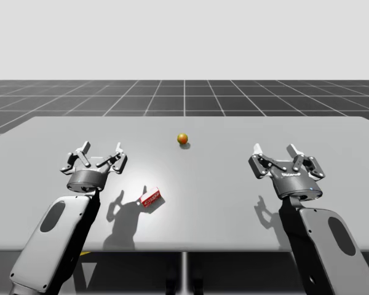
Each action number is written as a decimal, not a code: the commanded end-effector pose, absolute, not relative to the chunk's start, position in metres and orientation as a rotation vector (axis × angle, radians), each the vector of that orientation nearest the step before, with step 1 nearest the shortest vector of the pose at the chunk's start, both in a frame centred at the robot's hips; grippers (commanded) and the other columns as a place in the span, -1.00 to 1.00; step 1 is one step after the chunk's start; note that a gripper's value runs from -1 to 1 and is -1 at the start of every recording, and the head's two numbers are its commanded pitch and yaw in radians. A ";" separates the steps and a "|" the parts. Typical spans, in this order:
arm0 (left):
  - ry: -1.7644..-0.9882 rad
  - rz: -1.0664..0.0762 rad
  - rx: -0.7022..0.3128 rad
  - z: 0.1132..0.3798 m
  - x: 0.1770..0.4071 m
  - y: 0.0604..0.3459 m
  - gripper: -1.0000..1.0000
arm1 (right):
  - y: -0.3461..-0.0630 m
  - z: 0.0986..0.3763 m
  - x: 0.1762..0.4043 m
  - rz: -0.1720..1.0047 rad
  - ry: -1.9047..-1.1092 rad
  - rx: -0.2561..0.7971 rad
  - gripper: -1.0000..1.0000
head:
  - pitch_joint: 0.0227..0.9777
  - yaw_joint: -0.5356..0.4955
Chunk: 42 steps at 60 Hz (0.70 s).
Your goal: Watch the red light. When it turns green, pick up the object.
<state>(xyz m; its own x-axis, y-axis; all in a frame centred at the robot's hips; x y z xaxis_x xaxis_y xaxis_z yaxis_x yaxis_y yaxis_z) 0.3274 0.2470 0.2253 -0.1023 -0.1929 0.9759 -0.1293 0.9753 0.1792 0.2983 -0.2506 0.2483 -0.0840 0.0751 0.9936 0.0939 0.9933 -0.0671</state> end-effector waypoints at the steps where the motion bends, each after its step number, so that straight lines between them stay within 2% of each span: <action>1: -1.676 -0.058 0.247 0.225 0.328 0.247 -1.00 | -0.250 0.248 0.298 -0.014 -1.652 -0.125 -1.00 | 0.36 0.17; 22: -1.672 -0.073 0.246 0.224 0.328 0.246 -1.00 | -0.246 0.244 0.299 0.001 -1.634 -0.118 -1.00 | 0.76 0.42; 31: -1.674 -0.077 0.242 0.225 0.327 0.245 -1.00 | -0.243 0.242 0.300 0.008 -1.629 -0.117 -1.00 | 0.82 0.47; 36: -1.675 -0.073 0.219 0.226 0.327 0.244 -1.00 | -0.243 0.241 0.301 0.006 -1.627 -0.118 -1.00 | 0.83 0.48; 42: -1.668 -0.056 0.114 0.234 0.321 0.240 -1.00 | -0.243 0.240 0.301 0.003 -1.625 -0.122 -1.00 | 0.83 0.46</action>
<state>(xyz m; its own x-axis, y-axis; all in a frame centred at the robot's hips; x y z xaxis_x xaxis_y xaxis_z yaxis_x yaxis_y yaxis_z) 0.3249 0.2447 0.2281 -0.0960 -0.1611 0.9823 -0.0858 0.9845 0.1531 0.3003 -0.2439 0.2416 -0.0567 0.0796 0.9952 0.0752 0.9943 -0.0752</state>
